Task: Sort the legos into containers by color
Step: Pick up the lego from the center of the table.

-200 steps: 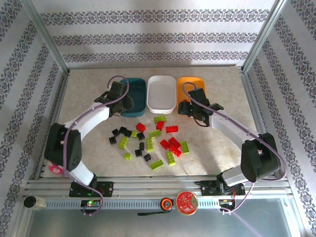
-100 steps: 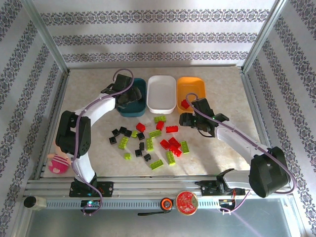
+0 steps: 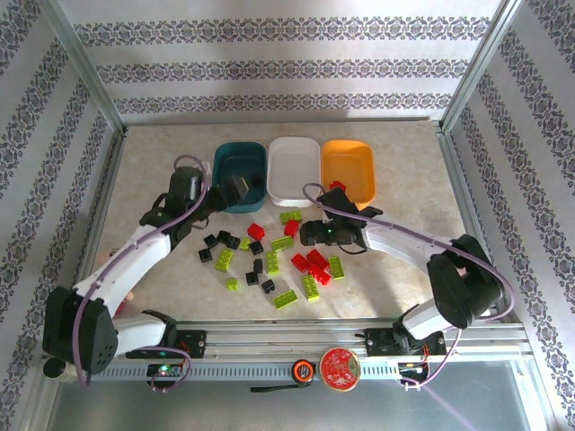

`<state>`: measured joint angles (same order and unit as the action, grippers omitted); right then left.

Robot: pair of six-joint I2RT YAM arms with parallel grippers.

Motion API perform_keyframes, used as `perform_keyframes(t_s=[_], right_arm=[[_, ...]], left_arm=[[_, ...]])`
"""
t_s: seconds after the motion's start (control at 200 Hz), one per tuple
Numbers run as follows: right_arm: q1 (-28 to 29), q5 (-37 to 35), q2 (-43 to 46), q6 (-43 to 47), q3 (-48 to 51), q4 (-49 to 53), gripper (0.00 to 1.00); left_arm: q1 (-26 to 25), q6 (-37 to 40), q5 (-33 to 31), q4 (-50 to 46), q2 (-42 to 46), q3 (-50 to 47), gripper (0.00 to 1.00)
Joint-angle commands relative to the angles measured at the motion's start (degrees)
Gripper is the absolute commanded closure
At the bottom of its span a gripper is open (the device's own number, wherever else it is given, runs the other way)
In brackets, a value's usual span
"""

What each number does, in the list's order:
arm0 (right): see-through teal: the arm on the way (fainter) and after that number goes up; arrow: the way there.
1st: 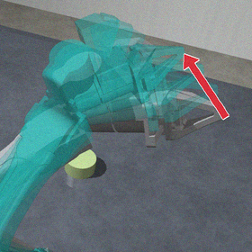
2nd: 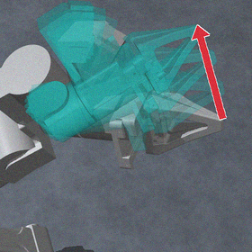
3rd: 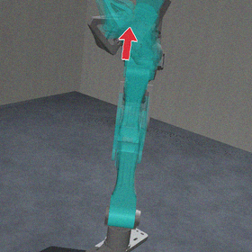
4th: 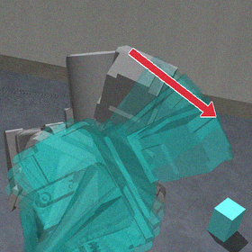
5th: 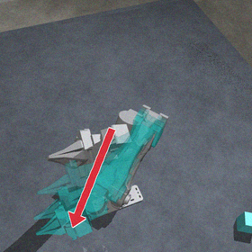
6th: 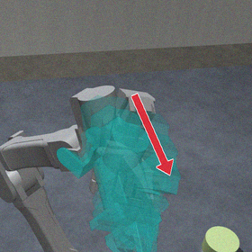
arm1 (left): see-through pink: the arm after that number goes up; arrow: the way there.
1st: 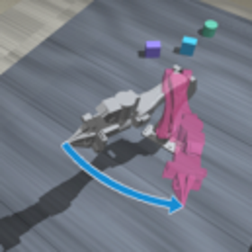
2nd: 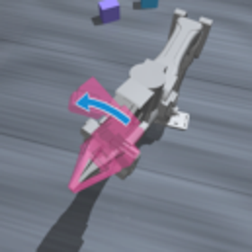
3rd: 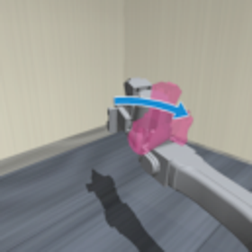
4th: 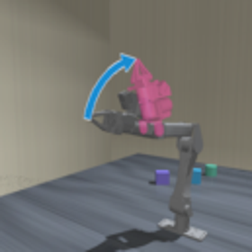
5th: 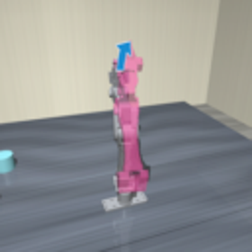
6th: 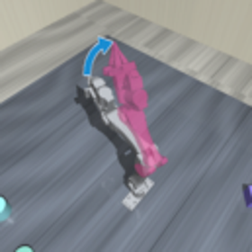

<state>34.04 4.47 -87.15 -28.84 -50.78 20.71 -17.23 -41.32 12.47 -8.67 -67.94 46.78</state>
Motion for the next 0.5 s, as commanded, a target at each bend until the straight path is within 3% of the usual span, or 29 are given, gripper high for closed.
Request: perform_keyframes(t_s=[0.0,0.155,0.495], right_arm=[[0.7,-3.3,-2.5,-0.5,-2.8,-1.7,0.12],[1.2,-4.7,-6.7,-0.2,-4.8,-1.8,0.09],[1.5,-3.8,-13.2,2.8,-8.8,-1.8,0.14]], left_arm=[[-0.1,-0.7,0.8,1.7,4.8,-4.4,0.00],[-0.2,0.0,-0.5,-0.5,8.6,-8.2,0.00],[-0.1,-0.1,-1.5,0.1,8.5,-10.1,0.01]])
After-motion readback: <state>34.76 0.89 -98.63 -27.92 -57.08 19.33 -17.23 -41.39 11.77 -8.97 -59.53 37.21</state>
